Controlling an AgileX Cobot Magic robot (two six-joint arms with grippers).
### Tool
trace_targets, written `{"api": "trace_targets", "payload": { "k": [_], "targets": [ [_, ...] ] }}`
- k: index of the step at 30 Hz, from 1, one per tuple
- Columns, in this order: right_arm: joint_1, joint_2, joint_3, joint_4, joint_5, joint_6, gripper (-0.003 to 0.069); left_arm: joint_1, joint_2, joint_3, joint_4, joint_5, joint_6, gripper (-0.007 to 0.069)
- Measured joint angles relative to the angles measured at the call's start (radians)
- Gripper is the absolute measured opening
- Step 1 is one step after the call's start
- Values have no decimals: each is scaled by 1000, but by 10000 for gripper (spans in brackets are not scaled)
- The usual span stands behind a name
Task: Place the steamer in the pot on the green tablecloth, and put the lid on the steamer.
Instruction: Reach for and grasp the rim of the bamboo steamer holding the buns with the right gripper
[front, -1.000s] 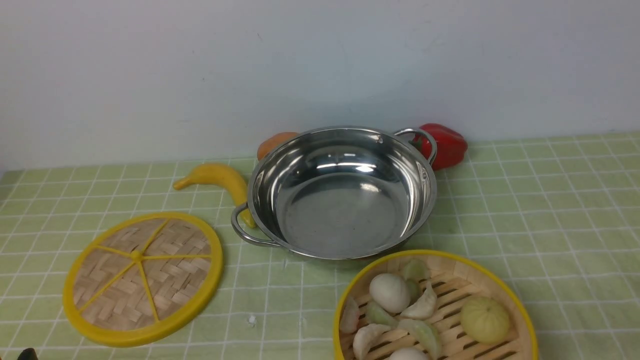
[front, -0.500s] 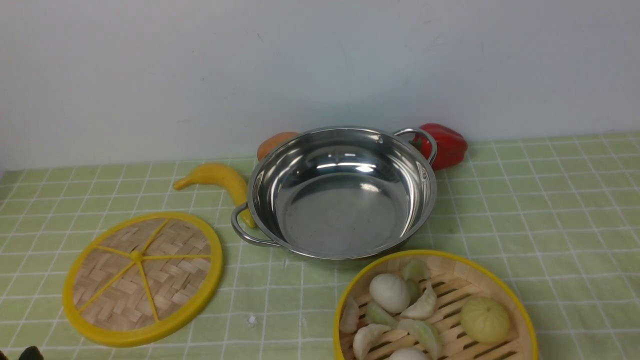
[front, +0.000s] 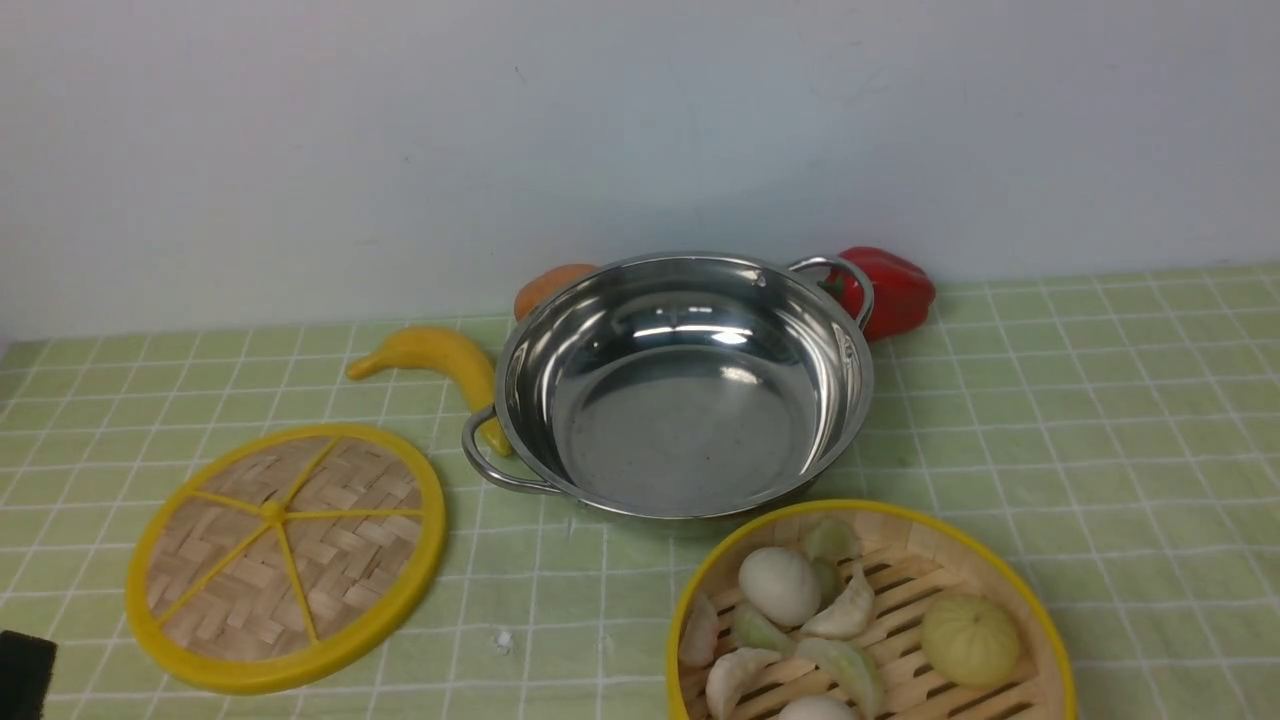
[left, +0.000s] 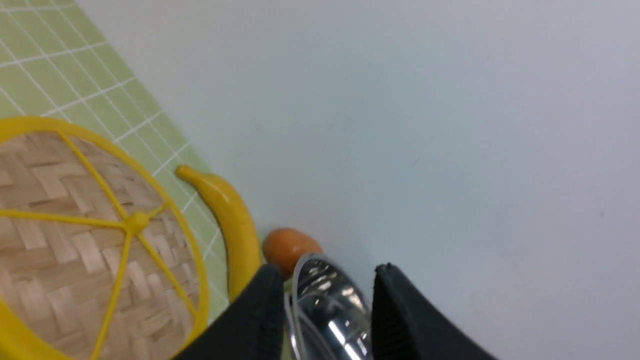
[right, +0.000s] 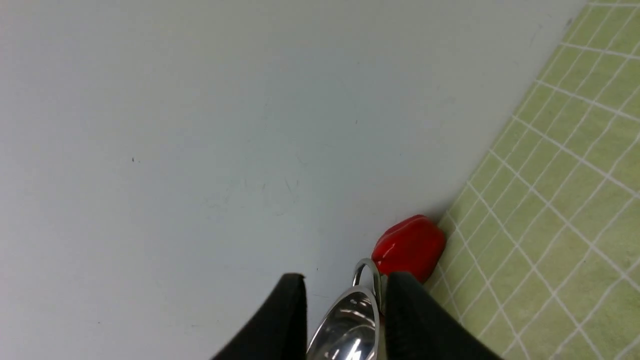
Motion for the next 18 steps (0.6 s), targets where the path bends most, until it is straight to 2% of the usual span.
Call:
{"api": "trace_targets", "payload": {
  "k": [7, 13, 18],
  "targets": [
    [0, 0, 0, 40, 1, 3, 243, 0, 0, 0, -19, -69, -10, 243],
    [0, -1, -60, 70, 31, -40, 243, 0, 2, -12, -124, -82, -128, 243],
    [0, 0, -281, 8, 28, -243, 243, 0, 9, -155, -117, -109, -135, 243]
  ]
}}
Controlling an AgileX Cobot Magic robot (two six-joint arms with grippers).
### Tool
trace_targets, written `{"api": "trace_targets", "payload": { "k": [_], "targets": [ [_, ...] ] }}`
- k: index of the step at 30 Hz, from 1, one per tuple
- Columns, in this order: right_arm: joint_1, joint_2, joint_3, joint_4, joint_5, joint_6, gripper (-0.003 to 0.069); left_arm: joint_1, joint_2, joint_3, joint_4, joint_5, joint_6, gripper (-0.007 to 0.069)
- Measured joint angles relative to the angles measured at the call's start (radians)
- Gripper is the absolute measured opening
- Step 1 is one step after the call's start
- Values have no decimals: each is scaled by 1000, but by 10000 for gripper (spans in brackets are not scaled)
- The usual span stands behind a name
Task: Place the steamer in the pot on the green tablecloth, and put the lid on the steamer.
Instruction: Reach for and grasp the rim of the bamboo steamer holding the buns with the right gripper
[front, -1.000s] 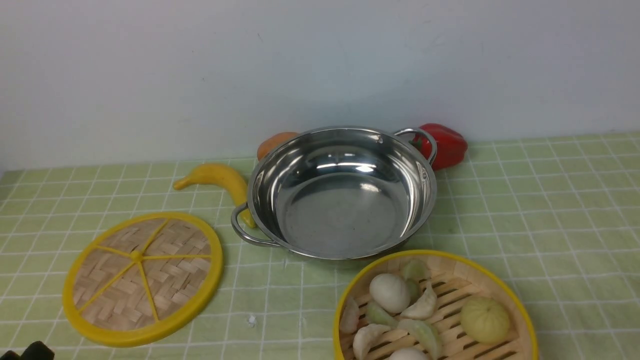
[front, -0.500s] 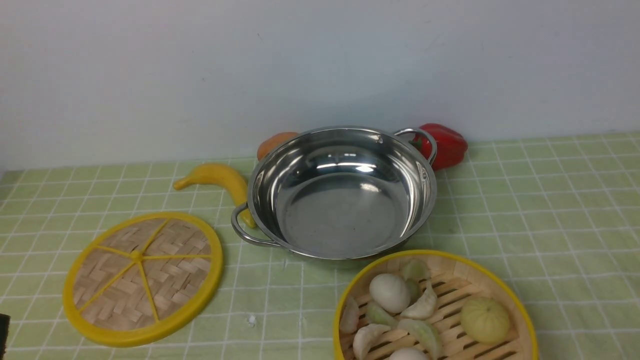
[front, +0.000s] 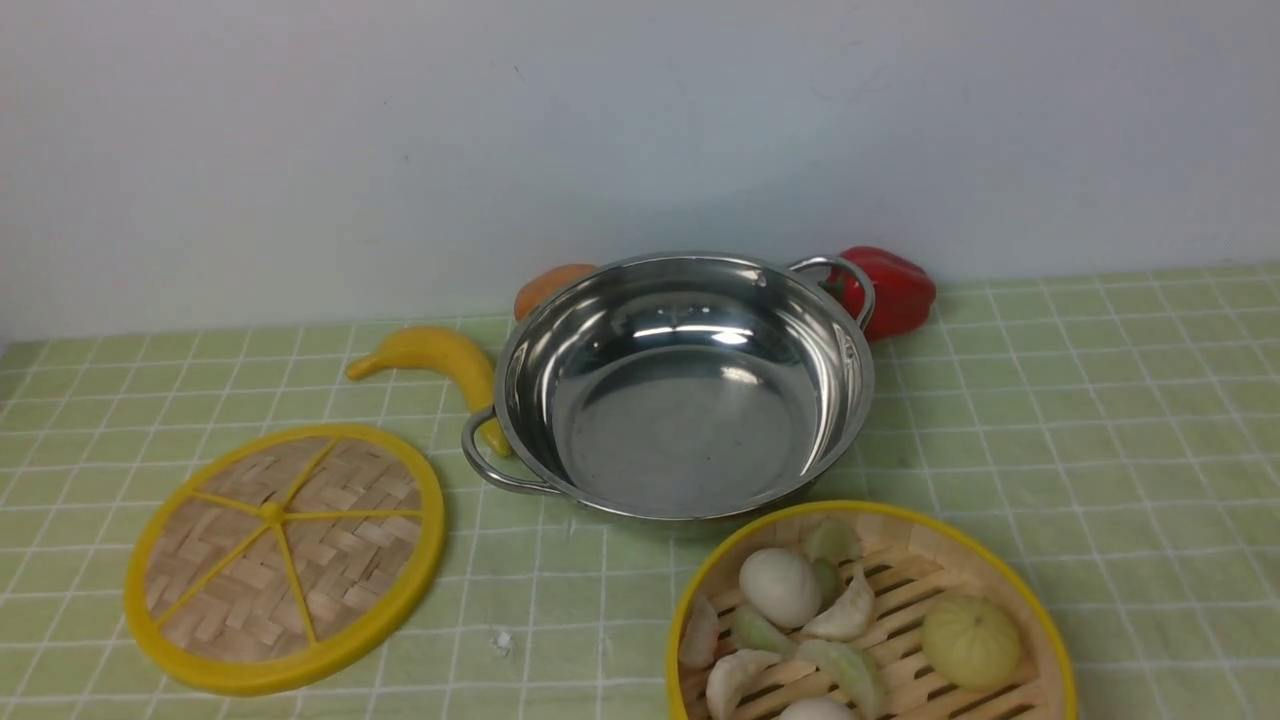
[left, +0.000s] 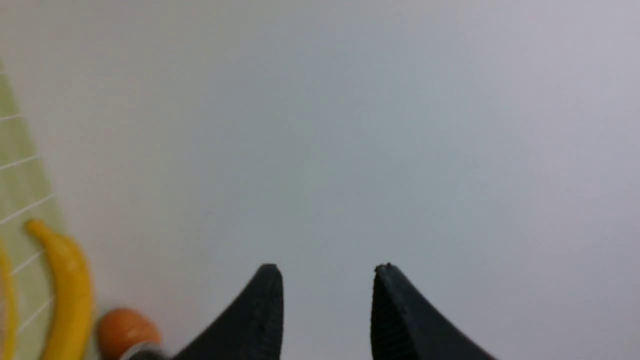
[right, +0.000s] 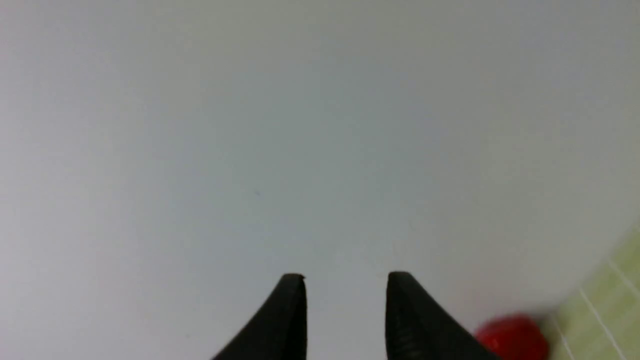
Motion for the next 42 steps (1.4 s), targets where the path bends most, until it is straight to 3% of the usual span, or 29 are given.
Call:
{"api": "trace_targets", "payload": {
  "k": [1, 5, 6, 7, 15, 20, 24, 28, 31, 33, 34, 35, 36, 38, 42],
  "targets": [
    [0, 25, -79, -17, 9, -73, 243, 1, 18, -63, 52, -9, 35, 243],
    [0, 132, -207, -42, 97, -170, 243, 1, 92, -179, 190, 20, 127, 243],
    [0, 254, -294, -54, 226, -229, 243, 1, 171, -247, 275, 102, 178, 243],
    [0, 278, -309, -54, 253, -234, 243, 1, 189, -253, 275, 102, 182, 243],
    [0, 755, -493, -166, 756, -288, 243, 2, 646, -418, 513, 678, 297, 218],
    [0, 977, -478, -232, 833, -299, 243, 2, 888, -442, 603, 868, 343, 218],
    [24, 1128, -467, -256, 818, -316, 243, 2, 1037, -443, 649, 898, 351, 218],
    [113, 1197, -466, -214, 817, -334, 243, 2, 1108, -443, 664, 898, 370, 218],
    [254, 1221, -466, -174, 815, -357, 243, 2, 1125, -443, 668, 896, 385, 218],
    [346, 1222, -466, -233, 796, -317, 243, 2, 1125, -447, 675, 891, 390, 218],
    [346, 1222, -466, -242, 794, -308, 243, 2, 1125, -447, 675, 890, 391, 218],
    [367, 1222, -466, -337, 778, -201, 243, 2, 1125, -448, 677, 890, 392, 218],
    [368, 1222, -466, -365, 776, -186, 243, 2, 1125, -448, 677, 890, 392, 218],
    [370, 1222, -466, -561, 750, 22, 243, 2, 1125, -448, 678, 890, 397, 218],
    [370, 1222, -466, -702, 708, 143, 243, 2, 1125, -448, 678, 890, 402, 218]
  ]
}}
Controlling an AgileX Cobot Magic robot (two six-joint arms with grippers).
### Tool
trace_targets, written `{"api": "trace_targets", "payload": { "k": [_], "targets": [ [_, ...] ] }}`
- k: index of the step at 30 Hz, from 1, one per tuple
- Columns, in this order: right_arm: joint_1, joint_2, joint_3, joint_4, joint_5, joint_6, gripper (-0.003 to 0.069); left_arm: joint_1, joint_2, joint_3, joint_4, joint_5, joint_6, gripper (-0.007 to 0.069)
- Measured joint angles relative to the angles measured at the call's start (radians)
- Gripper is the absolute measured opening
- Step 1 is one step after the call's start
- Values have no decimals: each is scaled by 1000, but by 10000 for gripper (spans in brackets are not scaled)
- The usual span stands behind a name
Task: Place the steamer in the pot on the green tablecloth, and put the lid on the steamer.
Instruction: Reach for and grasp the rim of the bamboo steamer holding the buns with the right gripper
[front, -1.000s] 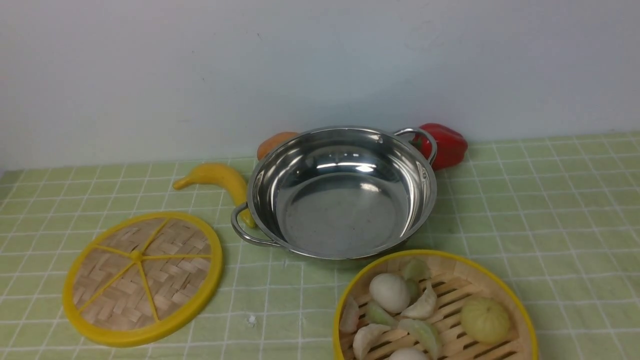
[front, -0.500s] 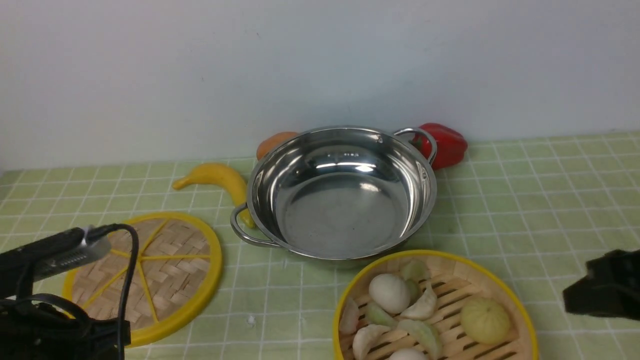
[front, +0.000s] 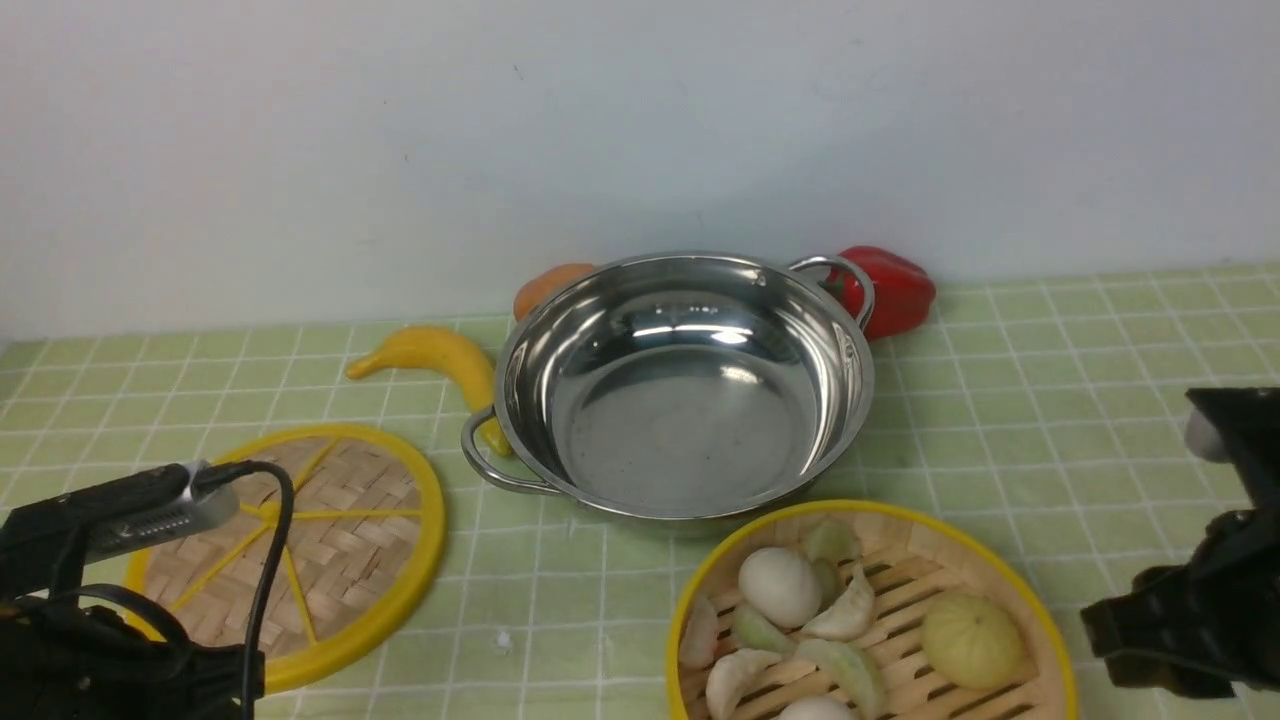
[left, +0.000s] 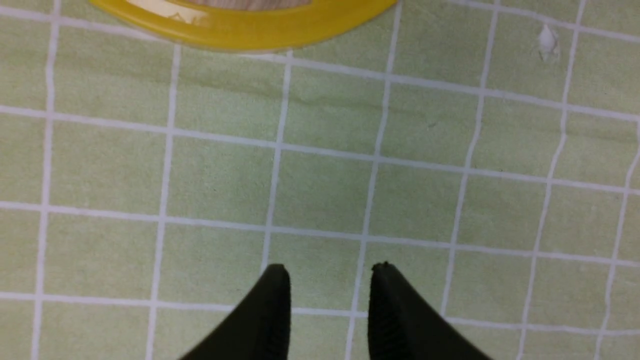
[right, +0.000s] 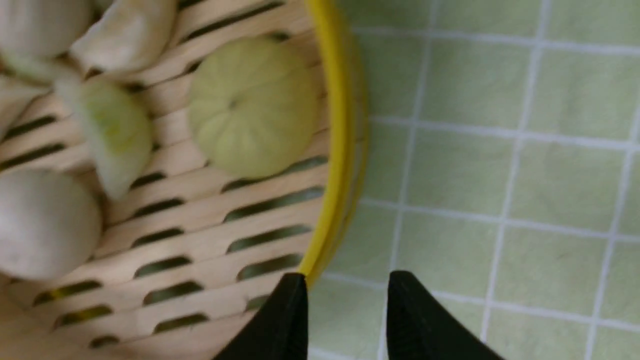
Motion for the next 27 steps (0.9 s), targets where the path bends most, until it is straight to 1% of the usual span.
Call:
{"api": "trace_targets", "payload": {
  "k": [6, 17, 27],
  "targets": [
    [0, 7, 0, -8, -51, 15, 243, 0, 0, 0, 0, -13, 0, 218],
    [0, 199, 0, -6, -141, 0, 243, 0, 0, 0, 0, -30, 0, 218],
    [0, 216, 0, 26, -170, -17, 243, 0, 0, 0, 0, -30, 0, 218]
  ]
}}
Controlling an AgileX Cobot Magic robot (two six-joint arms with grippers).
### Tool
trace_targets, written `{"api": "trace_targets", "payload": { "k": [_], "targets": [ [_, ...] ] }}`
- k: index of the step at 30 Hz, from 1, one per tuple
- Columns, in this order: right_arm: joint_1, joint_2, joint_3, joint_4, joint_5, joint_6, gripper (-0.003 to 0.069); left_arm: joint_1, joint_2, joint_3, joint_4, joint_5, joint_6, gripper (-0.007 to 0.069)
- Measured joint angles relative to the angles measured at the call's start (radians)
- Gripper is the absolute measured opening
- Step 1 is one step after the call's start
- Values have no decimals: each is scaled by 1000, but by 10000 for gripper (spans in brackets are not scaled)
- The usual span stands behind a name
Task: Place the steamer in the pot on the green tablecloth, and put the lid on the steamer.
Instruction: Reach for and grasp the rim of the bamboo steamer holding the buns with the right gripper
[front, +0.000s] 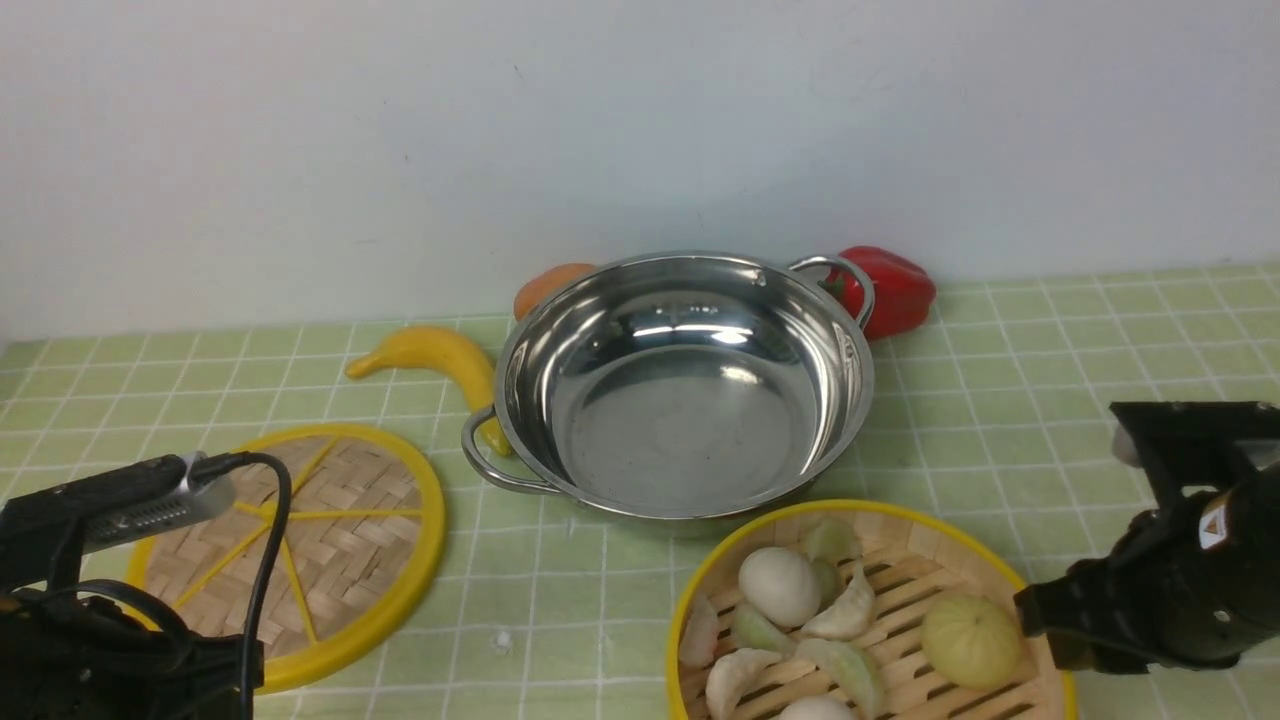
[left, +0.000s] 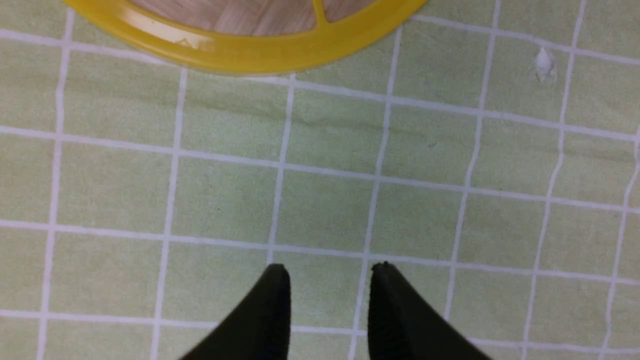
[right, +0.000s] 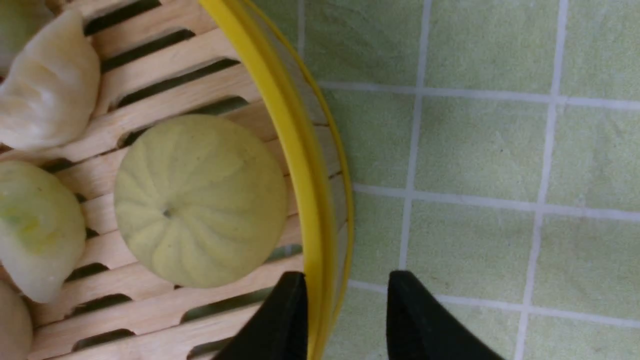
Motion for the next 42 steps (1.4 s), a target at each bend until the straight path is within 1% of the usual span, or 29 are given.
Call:
{"api": "trace_targets", "payload": {
  "k": [6, 15, 23, 25, 26, 30, 31, 33, 36, 37, 38, 42],
  "targets": [
    [0, 1, 0, 50, 0, -57, 243, 0, 0, 0, 0, 0, 0, 218],
    [0, 10, 0, 51, -9, -60, 243, 0, 0, 0, 0, 0, 0, 218],
    [0, 118, 0, 51, -54, -79, 235, 0, 0, 0, 0, 0, 0, 218],
    [0, 136, 0, 52, -68, -81, 217, 0, 0, 0, 0, 0, 0, 218],
    [1, 156, 0, 56, -80, -83, 178, 0, 0, 0, 0, 0, 0, 218],
    [1, 161, -4, 42, -81, -105, 62, 0, 0, 0, 0, 0, 0, 218],
    [1, 160, -11, 31, -64, -131, 56, 0, 0, 0, 0, 0, 0, 218],
    [1, 160, -21, 29, -35, -136, 56, 0, 0, 0, 0, 0, 1, 218],
    [1, 141, -59, 12, 70, -143, 56, 0, 0, 0, 0, 0, 13, 218],
    [1, 139, -62, 11, 77, -143, 56, 0, 0, 0, 0, 0, 13, 218],
    [1, 120, -92, 6, 129, -145, 56, 0, 0, 0, 0, 0, 20, 218],
    [1, 61, -202, 1, 253, -146, 56, 0, 0, 0, 0, 0, 27, 218]
  ]
}}
